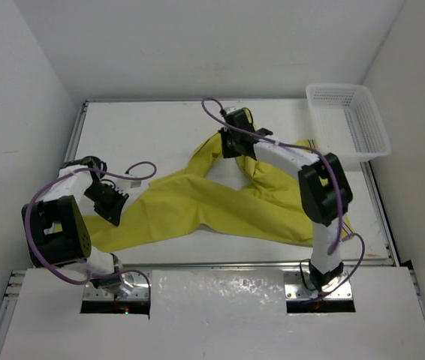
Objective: Fold and stack the trousers
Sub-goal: Flatten the trousers out
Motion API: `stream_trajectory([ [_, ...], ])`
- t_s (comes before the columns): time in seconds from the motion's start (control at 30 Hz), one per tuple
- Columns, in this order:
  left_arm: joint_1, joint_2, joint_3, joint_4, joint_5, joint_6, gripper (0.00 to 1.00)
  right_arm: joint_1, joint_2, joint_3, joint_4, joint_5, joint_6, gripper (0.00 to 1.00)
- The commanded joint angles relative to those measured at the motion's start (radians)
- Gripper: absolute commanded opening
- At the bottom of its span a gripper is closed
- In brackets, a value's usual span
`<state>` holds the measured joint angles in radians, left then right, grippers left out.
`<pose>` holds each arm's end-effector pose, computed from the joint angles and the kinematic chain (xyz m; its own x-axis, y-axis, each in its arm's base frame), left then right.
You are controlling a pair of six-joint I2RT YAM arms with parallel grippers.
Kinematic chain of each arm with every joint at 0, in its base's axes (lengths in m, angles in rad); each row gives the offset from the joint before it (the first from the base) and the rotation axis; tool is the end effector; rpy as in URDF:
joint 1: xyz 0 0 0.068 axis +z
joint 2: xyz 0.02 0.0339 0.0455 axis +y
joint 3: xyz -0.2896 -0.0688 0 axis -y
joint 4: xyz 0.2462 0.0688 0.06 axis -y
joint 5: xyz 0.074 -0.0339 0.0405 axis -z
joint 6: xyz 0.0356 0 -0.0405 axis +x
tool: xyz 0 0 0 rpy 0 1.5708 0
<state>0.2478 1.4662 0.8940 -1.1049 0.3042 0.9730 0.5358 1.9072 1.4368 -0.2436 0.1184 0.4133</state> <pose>0.2137 0.0431 0.2113 -0.7614 0.6208 -0.1865 0.6478 0.7178 -0.2553 0.3847 0.2235 0.2572 -0.6885 0.0551 -0.7232 -0.1678 0.9580 0.2327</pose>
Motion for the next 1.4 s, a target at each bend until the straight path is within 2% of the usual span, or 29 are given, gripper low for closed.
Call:
stream_trajectory([
  [0.0, -0.005, -0.021, 0.0, 0.007, 0.026, 0.003, 0.0, -0.013, 0.145, 0.118, -0.111, -0.178, 0.033, 0.0],
  [0.2, -0.005, -0.014, 0.009, 0.013, 0.022, -0.011, 0.0, -0.01, 0.467, 0.461, -0.25, -0.284, 0.107, 0.0],
  [0.27, -0.005, -0.009, 0.013, 0.013, 0.018, -0.011, 0.0, 0.0, 0.525, 0.52, -0.27, -0.313, 0.157, 0.0],
  [0.33, -0.005, -0.004, 0.019, 0.014, 0.012, -0.019, 0.0, 0.012, 0.6, 0.573, -0.228, -0.33, 0.195, 0.0],
  [0.4, -0.005, 0.005, 0.029, 0.016, 0.009, -0.026, 0.0, 0.012, 0.648, 0.603, -0.075, -0.35, 0.31, 0.0],
  [0.43, -0.007, 0.008, 0.034, 0.017, 0.01, -0.03, 0.0, 0.01, 0.697, 0.62, -0.009, -0.35, 0.42, 0.0],
  [0.47, -0.005, 0.014, 0.042, 0.016, 0.009, -0.033, 0.0, 0.007, 0.726, 0.643, 0.132, -0.298, 0.474, 0.0],
  [0.53, -0.005, 0.019, 0.046, 0.014, 0.004, -0.039, 0.0, 0.004, 0.788, 0.779, 0.235, -0.179, 0.568, 0.0],
  [0.57, -0.005, 0.022, 0.049, 0.014, 0.003, -0.042, 0.0, 0.004, 0.85, 0.844, 0.332, -0.016, 0.614, 0.0],
  [0.6, -0.005, 0.023, 0.054, 0.016, -0.002, -0.045, 0.0, 0.004, 0.875, 0.944, 0.384, 0.083, 0.63, 0.0],
  [0.67, -0.005, 0.025, 0.062, 0.019, -0.005, -0.053, 0.0, -0.003, 0.892, 0.985, 0.516, 0.267, 0.702, 0.0],
  [0.7, -0.005, 0.025, 0.072, 0.019, -0.007, -0.06, 0.0, -0.014, 0.883, 0.984, 0.544, 0.364, 0.725, 0.0],
  [0.73, -0.007, 0.023, 0.077, 0.022, -0.005, -0.066, 0.04, -0.02, 0.856, 0.984, 0.558, 0.366, 0.716, 0.02],
  [0.8, -0.005, 0.023, 0.089, 0.031, -0.005, -0.083, 0.12, -0.025, 0.801, 0.923, 0.587, 0.23, 0.632, 0.1],
  [0.83, -0.005, 0.026, 0.094, 0.043, -0.004, -0.091, 0.24, -0.022, 0.765, 0.883, 0.611, 0.166, 0.548, 0.2],
  [0.87, -0.005, 0.029, 0.109, 0.048, -0.002, -0.106, 0.29, -0.02, 0.701, 0.819, 0.618, 0.097, 0.517, 0.26],
  [0.9, -0.005, 0.034, 0.123, 0.054, 0.001, -0.12, 0.33, -0.013, 0.676, 0.803, 0.613, -0.045, 0.452, 0.31],
  [0.93, -0.005, 0.045, 0.161, 0.066, 0.006, -0.15, 0.43, -0.008, 0.655, 0.801, 0.571, -0.106, 0.417, 0.44],
  [1.0, -0.005, 0.049, 0.213, 0.074, 0.013, -0.186, 0.49, 0.003, 0.578, 0.797, 0.521, -0.205, 0.345, 0.6],
  [1.03, -0.005, 0.043, 0.238, 0.086, 0.009, -0.204, 0.58, 0.01, 0.544, 0.786, 0.477, -0.274, 0.282, 0.67],
  [1.07, -0.004, 0.037, 0.294, 0.091, 0.006, -0.236, 0.63, 0.012, 0.508, 0.76, 0.451, -0.298, 0.251, 0.84],
  [1.1, -0.004, 0.022, 0.321, 0.103, -0.013, -0.253, 0.73, 0.012, 0.428, 0.746, 0.373, -0.334, 0.202, 0.92],
  [1.13, -0.002, 0.013, 0.373, 0.108, -0.026, -0.285, 0.76, 0.012, 0.382, 0.731, 0.319, -0.335, 0.167, 0.98],
  [1.2, 0.013, -0.013, 0.413, 0.117, -0.082, -0.318, 0.81, 0.009, 0.209, 0.631, 0.156, -0.294, 0.04, 0.99],
  [1.23, 0.03, -0.02, 0.433, 0.12, -0.102, -0.347, 0.81, 0.007, 0.143, 0.531, 0.092, -0.257, -0.005, 0.99],
  [1.27, 0.089, -0.027, 0.433, 0.126, -0.123, -0.359, 0.81, 0.004, -0.001, 0.472, -0.015, -0.208, -0.063, 0.99],
  [1.3, 0.132, -0.03, 0.428, 0.125, -0.125, -0.367, 0.71, -0.002, -0.073, 0.402, -0.057, -0.16, -0.079, 0.99],
  [1.33, 0.177, -0.029, 0.407, 0.125, -0.12, -0.367, 0.62, -0.013, -0.147, 0.249, -0.098, -0.085, -0.085, 0.99],
  [1.37, 0.256, -0.026, 0.387, 0.126, -0.123, -0.359, 0.55, -0.057, -0.219, 0.173, -0.13, -0.063, -0.082, 0.99],
])
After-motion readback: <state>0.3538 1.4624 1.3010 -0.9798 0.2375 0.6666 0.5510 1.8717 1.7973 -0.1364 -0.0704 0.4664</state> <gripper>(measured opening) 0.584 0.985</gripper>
